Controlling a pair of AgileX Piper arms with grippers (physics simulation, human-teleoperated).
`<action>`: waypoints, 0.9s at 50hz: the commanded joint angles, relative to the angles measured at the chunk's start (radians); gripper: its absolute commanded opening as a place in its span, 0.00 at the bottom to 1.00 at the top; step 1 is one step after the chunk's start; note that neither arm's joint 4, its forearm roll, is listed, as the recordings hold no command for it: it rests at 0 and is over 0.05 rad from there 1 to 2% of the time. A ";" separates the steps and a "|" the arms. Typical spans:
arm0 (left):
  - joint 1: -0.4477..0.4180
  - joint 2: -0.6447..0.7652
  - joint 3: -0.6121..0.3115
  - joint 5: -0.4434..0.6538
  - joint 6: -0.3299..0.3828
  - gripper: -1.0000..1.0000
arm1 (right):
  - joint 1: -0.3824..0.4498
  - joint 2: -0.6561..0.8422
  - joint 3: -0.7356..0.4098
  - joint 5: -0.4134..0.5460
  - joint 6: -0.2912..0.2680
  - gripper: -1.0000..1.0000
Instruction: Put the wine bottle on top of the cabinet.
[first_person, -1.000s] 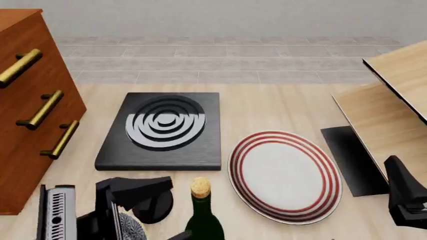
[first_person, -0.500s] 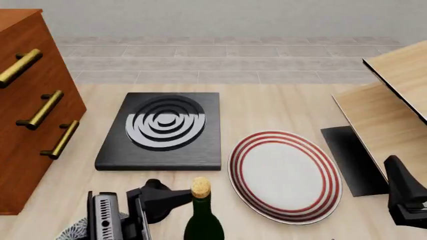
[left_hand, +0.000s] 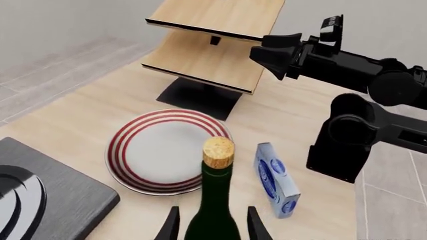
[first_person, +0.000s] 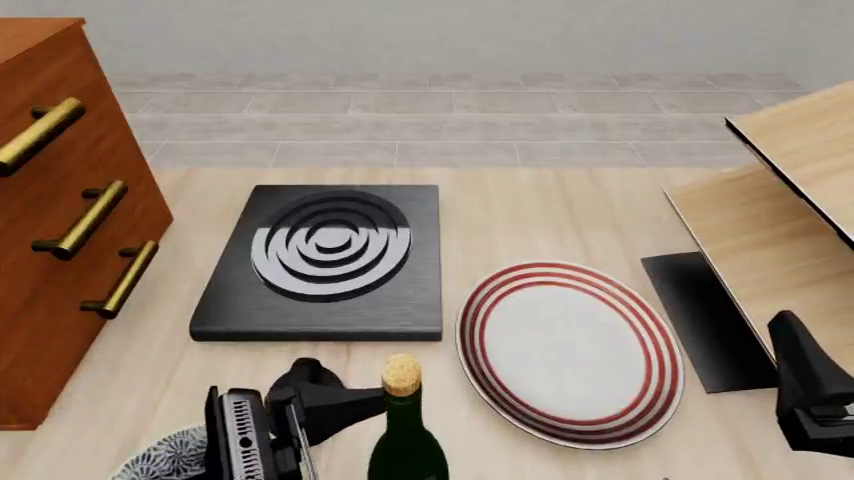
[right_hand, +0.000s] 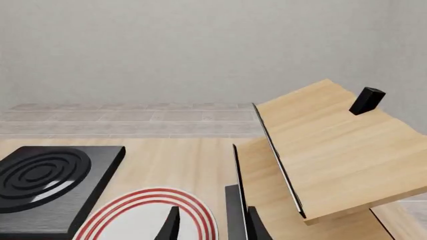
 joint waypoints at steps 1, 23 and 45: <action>0.015 0.087 0.002 -0.065 -0.022 1.00 | 0.000 0.000 0.000 0.000 0.000 1.00; 0.049 0.222 -0.011 -0.136 -0.064 1.00 | 0.000 0.000 0.000 0.000 0.000 1.00; 0.031 0.325 -0.074 -0.139 -0.076 0.00 | 0.000 0.000 0.000 0.000 0.000 1.00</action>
